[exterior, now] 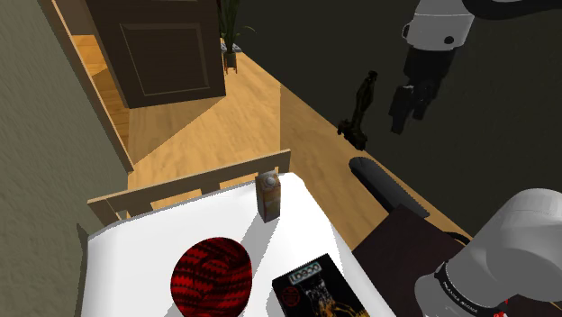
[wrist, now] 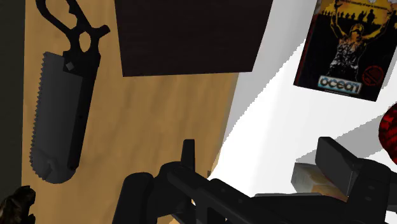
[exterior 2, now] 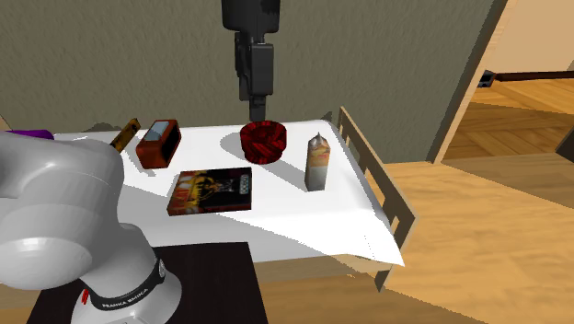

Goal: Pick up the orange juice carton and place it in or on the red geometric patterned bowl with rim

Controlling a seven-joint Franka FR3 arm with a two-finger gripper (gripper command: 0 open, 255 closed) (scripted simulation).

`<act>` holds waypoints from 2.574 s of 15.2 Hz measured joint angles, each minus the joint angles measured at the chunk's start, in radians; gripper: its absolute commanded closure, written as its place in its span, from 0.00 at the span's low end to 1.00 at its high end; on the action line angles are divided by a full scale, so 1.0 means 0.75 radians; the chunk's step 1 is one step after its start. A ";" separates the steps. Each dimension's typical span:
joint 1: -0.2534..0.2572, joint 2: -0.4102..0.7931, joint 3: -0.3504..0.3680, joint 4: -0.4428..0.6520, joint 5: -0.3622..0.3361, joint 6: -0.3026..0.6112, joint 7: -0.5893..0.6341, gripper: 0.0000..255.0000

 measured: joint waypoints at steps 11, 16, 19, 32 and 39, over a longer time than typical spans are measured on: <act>0.020 0.441 0.121 0.144 0.078 0.188 0.158 0.00; 0.036 0.722 0.181 0.283 0.093 0.273 0.253 0.00; 0.045 0.884 0.204 0.387 0.090 0.294 0.299 0.00; 0.146 1.630 0.247 1.012 0.041 0.265 0.491 0.00; 0.162 1.701 0.248 1.003 0.038 0.332 0.508 0.00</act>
